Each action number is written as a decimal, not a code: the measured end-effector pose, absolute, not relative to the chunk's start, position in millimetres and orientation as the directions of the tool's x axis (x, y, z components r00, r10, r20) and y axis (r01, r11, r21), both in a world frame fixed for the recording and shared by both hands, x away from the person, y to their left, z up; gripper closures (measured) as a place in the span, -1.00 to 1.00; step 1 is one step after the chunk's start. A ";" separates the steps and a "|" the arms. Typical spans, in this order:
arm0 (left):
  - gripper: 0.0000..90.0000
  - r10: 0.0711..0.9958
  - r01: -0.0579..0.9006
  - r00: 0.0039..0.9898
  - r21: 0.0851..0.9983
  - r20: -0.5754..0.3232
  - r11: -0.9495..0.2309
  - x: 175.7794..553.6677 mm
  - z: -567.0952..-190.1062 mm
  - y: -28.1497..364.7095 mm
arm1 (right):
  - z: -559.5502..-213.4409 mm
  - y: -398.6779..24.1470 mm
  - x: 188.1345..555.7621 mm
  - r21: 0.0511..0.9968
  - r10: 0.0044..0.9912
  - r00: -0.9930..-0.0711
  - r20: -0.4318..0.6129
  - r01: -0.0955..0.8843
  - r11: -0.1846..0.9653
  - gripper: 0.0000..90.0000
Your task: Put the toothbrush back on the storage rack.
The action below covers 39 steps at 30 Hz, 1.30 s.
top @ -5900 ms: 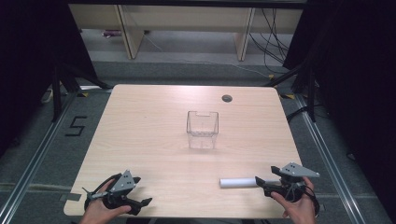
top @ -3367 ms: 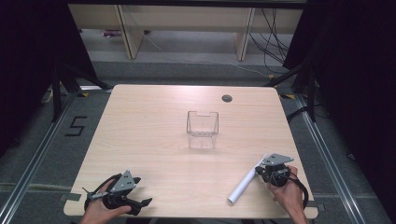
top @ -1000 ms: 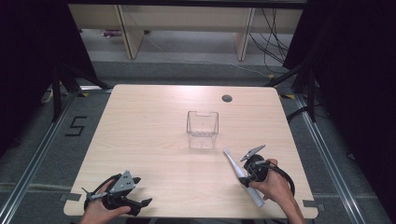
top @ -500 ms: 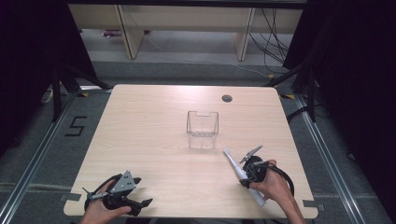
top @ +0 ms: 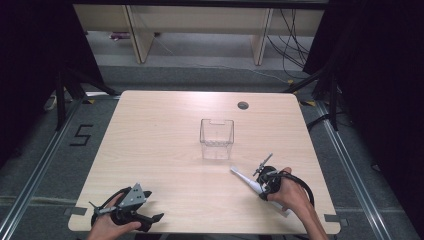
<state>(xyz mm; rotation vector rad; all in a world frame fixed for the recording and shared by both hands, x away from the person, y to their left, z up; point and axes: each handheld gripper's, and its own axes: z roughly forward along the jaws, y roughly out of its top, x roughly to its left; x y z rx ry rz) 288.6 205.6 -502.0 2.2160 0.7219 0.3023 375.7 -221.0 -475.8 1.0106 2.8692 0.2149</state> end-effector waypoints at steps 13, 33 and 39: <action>-0.65 0.584 0.398 0.812 0.740 -0.008 -0.542 289.0 -501.4 205.6 | -473.5 -215.6 381.6 0.051 0.620 -0.784 -0.036 0.618 0.784 0.48; -0.64 0.587 0.390 0.809 0.747 0.000 -0.538 289.4 -499.4 208.2 | -462.2 -223.7 381.4 0.084 0.595 -0.801 -0.071 0.590 0.803 0.49; -0.64 0.589 0.391 0.808 0.747 0.001 -0.537 289.4 -499.4 208.2 | -445.4 -238.3 383.7 0.246 0.650 -0.755 -0.083 0.617 0.748 0.49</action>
